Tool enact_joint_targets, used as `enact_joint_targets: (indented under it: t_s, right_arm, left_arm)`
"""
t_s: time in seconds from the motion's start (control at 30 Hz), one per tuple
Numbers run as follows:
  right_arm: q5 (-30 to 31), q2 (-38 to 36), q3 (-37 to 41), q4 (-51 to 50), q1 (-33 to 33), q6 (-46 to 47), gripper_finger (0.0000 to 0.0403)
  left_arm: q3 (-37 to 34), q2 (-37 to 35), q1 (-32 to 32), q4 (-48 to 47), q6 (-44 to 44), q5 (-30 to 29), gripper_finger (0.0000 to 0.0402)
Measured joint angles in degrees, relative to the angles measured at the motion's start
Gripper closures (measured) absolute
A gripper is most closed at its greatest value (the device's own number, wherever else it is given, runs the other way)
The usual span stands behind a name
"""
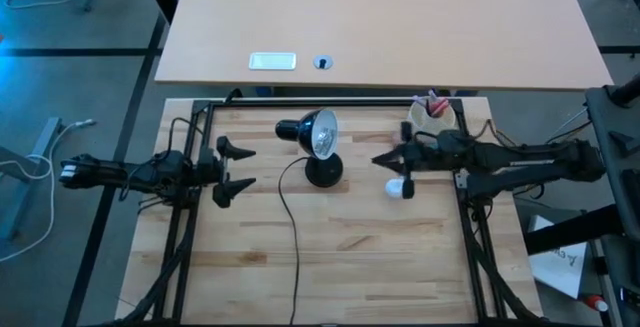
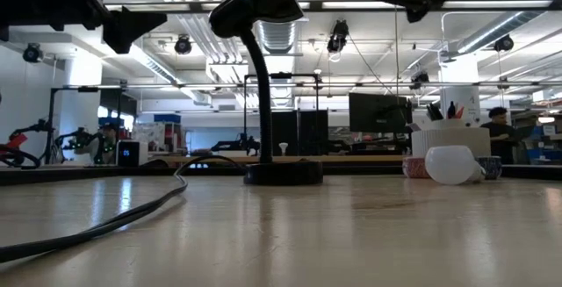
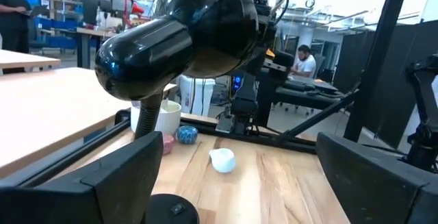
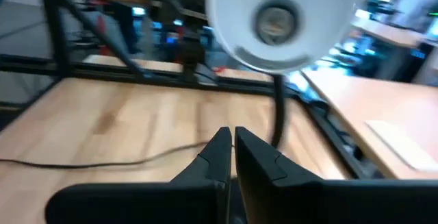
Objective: Screw lightbulb
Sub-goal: Return to Home Position
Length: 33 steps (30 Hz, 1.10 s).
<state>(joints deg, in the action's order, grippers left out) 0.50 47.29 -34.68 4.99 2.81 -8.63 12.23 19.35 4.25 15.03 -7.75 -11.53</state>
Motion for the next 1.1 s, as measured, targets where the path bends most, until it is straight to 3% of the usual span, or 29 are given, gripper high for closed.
enact_joint_targets:
  t_s: [0.23, 0.43, 0.67, 0.87, 1.1]
  right_arm:
    - [2.6, -11.2, 4.0, -5.6, 0.1, 2.3, 0.0389]
    - [2.6, -16.2, 13.8, 1.5, 0.1, 5.5, 0.0389]
    - [2.6, -22.2, 23.4, 10.9, 0.1, 6.0, 0.0390]
    - [2.5, -31.1, 27.6, 11.6, 0.1, 6.6, 0.0390]
    - [2.5, -42.5, 33.5, 10.2, 0.1, 8.5, 0.0390]
  left_arm:
    - [0.0, 0.0, 0.0, 0.0, 0.8, -3.7, 0.0027]
    - [0.0, -0.7, 0.0, -0.8, -1.1, -4.1, 0.0027]
    - [-0.1, -8.9, 0.0, -11.0, -3.6, -3.6, 0.0027]
    - [-1.5, -15.2, 0.0, -11.2, -5.0, -2.5, 0.0027]
    - [-3.4, -19.4, -1.4, -12.3, -9.4, -5.5, 0.0027]
